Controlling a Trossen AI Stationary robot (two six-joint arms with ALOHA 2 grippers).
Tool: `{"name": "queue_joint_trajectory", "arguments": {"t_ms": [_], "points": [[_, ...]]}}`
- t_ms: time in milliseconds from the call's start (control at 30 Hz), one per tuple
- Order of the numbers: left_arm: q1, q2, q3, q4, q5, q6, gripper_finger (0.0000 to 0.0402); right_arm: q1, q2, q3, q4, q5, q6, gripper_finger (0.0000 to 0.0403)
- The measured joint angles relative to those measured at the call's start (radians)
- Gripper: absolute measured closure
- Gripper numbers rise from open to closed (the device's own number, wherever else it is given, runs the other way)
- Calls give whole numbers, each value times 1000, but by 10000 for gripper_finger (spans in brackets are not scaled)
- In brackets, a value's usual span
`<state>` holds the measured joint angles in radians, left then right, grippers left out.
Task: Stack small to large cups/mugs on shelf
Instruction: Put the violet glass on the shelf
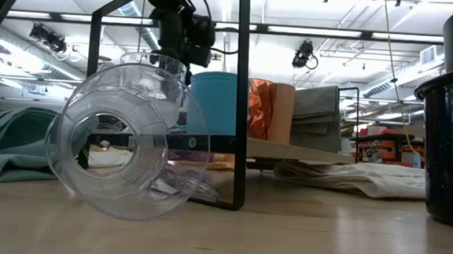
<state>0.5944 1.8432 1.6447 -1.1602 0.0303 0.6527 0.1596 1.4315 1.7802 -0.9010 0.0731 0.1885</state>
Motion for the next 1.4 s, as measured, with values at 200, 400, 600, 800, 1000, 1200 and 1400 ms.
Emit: {"name": "queue_joint_trajectory", "arguments": {"t_ms": [200,400,600,800,1000,1200,1400], "points": [[-19,0,0,6,0,-26,19,0,0,0,0,0,26,292],[-46,0,0,38,0,-80,21,0,0,0,0,0,55,292],[-55,0,0,60,-12,-61,20,0,0,0,0,0,74,292],[-50,0,0,-22,-136,-168,19,0,0,0,1,0,74,292],[-41,0,0,-24,-142,-144,19,0,0,0,1,0,61,292],[-44,0,0,-6,-141,-113,19,0,0,0,0,0,47,292],[-43,0,0,-2,-142,-149,19,0,0,0,0,0,44,292]]}}
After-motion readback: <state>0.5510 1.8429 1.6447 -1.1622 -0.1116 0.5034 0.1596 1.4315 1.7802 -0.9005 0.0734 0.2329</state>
